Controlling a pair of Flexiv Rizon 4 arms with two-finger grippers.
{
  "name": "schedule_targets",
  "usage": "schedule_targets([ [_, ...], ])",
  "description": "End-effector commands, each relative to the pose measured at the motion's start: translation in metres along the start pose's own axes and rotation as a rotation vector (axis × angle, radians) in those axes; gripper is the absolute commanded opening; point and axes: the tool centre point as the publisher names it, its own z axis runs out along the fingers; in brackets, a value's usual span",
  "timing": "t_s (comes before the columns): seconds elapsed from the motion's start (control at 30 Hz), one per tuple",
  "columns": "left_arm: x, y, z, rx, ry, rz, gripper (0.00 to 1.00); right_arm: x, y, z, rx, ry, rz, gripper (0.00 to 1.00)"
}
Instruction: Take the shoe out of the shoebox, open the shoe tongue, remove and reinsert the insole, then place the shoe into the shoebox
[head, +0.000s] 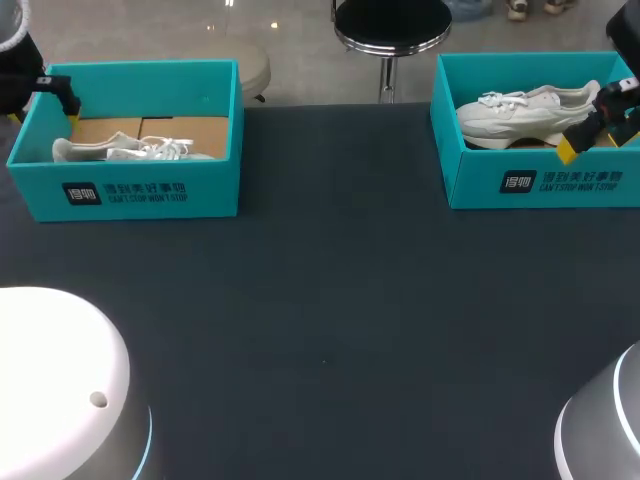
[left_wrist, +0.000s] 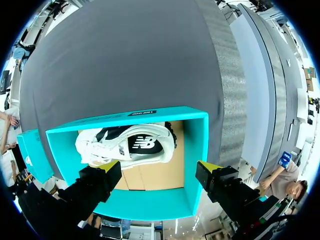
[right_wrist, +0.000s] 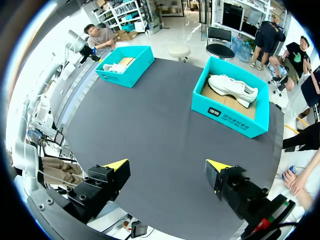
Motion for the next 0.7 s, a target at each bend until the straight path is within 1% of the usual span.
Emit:
schedule_targets([
  [0.03, 0.000, -0.001, 0.000, -0.002, 0.002, 0.001, 1.00, -0.013, 0.011, -0.005, 0.058, -0.038, 0.015, 1.00],
  [0.1, 0.000, -0.001, 0.000, -0.002, 0.002, 0.001, 1.00, -0.027, 0.022, -0.010, 0.108, -0.090, 0.014, 1.00],
  [0.13, 0.000, -0.001, 0.000, -0.002, 0.002, 0.001, 1.00, -0.036, 0.027, -0.013, 0.109, -0.093, 0.016, 1.00],
  [0.17, 0.000, -0.001, 0.000, -0.002, 0.002, 0.001, 1.00, -0.045, 0.032, -0.015, 0.127, -0.107, 0.027, 1.00],
  [0.2, 0.000, -0.001, 0.000, -0.002, 0.002, 0.001, 1.00, -0.054, 0.037, -0.016, 0.164, -0.135, 0.045, 1.00],
  [0.23, 0.000, -0.001, 0.000, -0.002, 0.002, 0.001, 1.00, -0.061, 0.041, -0.017, 0.150, -0.132, 0.068, 1.00],
  [0.27, 0.000, -0.001, 0.000, -0.002, 0.002, 0.001, 1.00, -0.070, 0.044, -0.018, 0.165, -0.145, 0.109, 1.00],
  [0.3, 0.000, -0.001, 0.000, -0.002, 0.002, 0.001, 1.00, -0.077, 0.047, -0.018, 0.201, -0.178, 0.135, 1.00],
  [0.33, 0.000, -0.001, 0.000, -0.002, 0.002, 0.001, 1.00, -0.085, 0.052, -0.018, 0.199, -0.187, 0.153, 1.00],
  [0.37, 0.000, -0.001, 0.000, -0.002, 0.002, 0.001, 1.00, -0.093, 0.055, -0.017, 0.214, -0.196, 0.187, 1.00],
  [0.47, 0.000, -0.001, 0.000, -0.002, 0.002, 0.001, 1.00, -0.117, 0.072, -0.009, 0.273, -0.269, 0.214, 1.00],
  [0.57, 0.000, -0.001, 0.000, -0.002, 0.002, 0.001, 1.00, -0.134, 0.086, 0.000, 0.316, -0.330, 0.234, 1.00],
  [0.7, 0.000, -0.001, 0.000, -0.002, 0.002, 0.001, 1.00, -0.159, 0.102, 0.020, 0.381, -0.371, 0.274, 1.00],
])
